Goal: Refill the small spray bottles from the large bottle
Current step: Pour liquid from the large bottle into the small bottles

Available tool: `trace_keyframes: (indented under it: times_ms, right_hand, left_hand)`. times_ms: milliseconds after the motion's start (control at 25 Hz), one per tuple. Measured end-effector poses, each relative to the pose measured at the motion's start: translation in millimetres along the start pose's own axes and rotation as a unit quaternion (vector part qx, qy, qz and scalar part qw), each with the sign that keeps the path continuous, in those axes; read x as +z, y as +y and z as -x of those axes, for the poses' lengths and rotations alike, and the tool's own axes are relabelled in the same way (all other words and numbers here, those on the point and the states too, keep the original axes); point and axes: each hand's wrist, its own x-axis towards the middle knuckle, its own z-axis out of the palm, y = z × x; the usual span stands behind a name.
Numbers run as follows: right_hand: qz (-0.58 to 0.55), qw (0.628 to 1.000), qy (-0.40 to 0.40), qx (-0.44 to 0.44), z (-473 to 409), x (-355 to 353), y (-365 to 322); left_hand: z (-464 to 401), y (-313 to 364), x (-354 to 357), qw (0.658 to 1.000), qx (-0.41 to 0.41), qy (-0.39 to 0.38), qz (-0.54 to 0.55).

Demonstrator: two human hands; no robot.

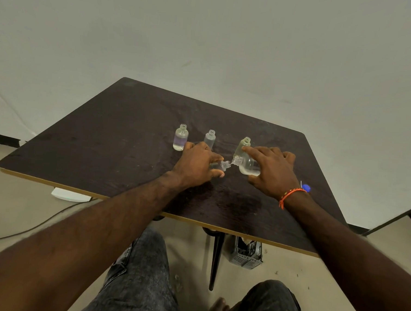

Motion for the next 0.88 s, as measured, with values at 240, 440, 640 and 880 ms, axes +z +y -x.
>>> trace_keyframes:
  times_ms: [240, 440, 640, 880]
  right_hand:
    - [-0.054, 0.998, -0.016, 0.032, 0.2, 1.7, -6.9]
    - [-0.156, 0.985, 0.007, 0.074, 4.0, 4.6, -8.3]
    - [-0.271, 0.953, 0.043, 0.125, 11.2, 11.5, 4.4]
    - [-0.317, 0.937, 0.062, 0.136, 15.4, 17.2, 17.3]
  left_hand:
    - [1.1, -1.0, 1.7, 0.999, 0.002, 0.029, 0.030]
    - [-2.0, 0.5, 4.1, 0.993, -0.020, 0.072, 0.086]
    - [-17.6, 4.5, 6.8, 0.989, -0.056, 0.093, 0.097]
    - [-40.6, 21.7, 18.2, 0.985, -0.129, 0.064, 0.091]
